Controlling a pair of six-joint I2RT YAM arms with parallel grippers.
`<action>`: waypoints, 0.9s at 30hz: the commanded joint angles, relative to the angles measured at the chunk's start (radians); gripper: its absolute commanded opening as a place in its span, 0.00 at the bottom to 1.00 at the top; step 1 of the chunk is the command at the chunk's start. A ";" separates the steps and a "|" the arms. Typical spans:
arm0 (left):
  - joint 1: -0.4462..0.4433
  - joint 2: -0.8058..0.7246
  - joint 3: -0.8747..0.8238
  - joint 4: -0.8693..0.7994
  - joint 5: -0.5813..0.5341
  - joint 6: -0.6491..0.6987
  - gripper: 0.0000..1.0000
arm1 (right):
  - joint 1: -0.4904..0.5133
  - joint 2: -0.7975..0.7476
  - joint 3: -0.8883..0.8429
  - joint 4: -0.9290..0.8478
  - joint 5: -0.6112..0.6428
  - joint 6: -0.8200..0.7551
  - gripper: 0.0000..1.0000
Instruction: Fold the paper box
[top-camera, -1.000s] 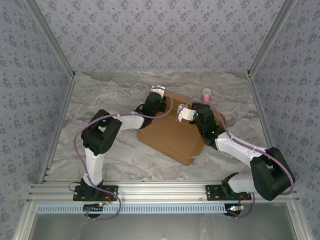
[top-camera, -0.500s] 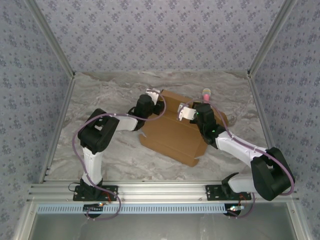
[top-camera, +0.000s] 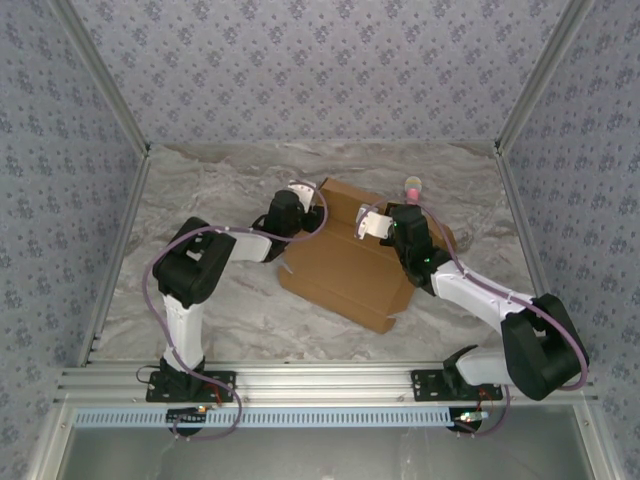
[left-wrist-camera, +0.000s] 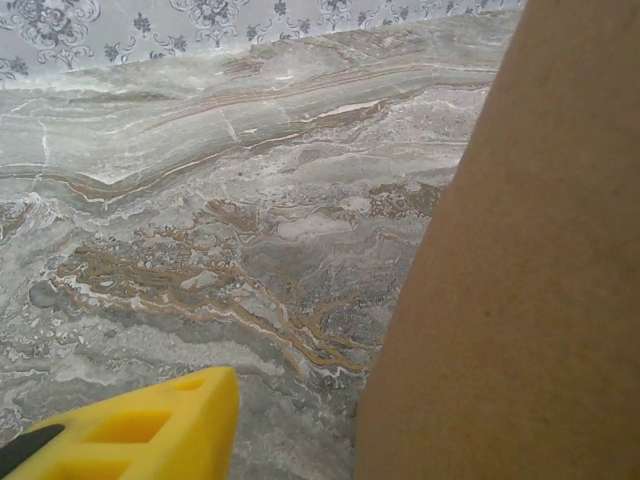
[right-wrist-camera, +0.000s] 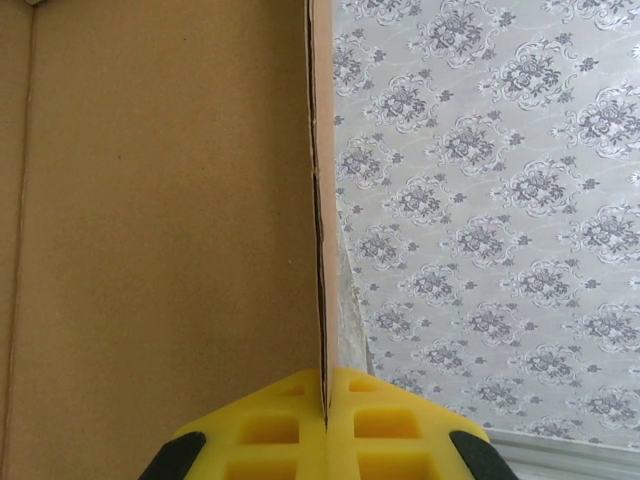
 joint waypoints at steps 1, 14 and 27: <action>0.008 0.008 0.058 -0.037 -0.040 -0.035 0.49 | -0.002 0.019 -0.002 -0.112 -0.037 0.039 0.00; -0.009 0.056 0.128 -0.061 -0.178 -0.114 0.40 | 0.004 0.018 0.005 -0.124 -0.052 0.066 0.00; -0.047 0.087 0.186 -0.093 -0.378 -0.211 0.36 | 0.021 0.023 0.001 -0.129 -0.052 0.086 0.00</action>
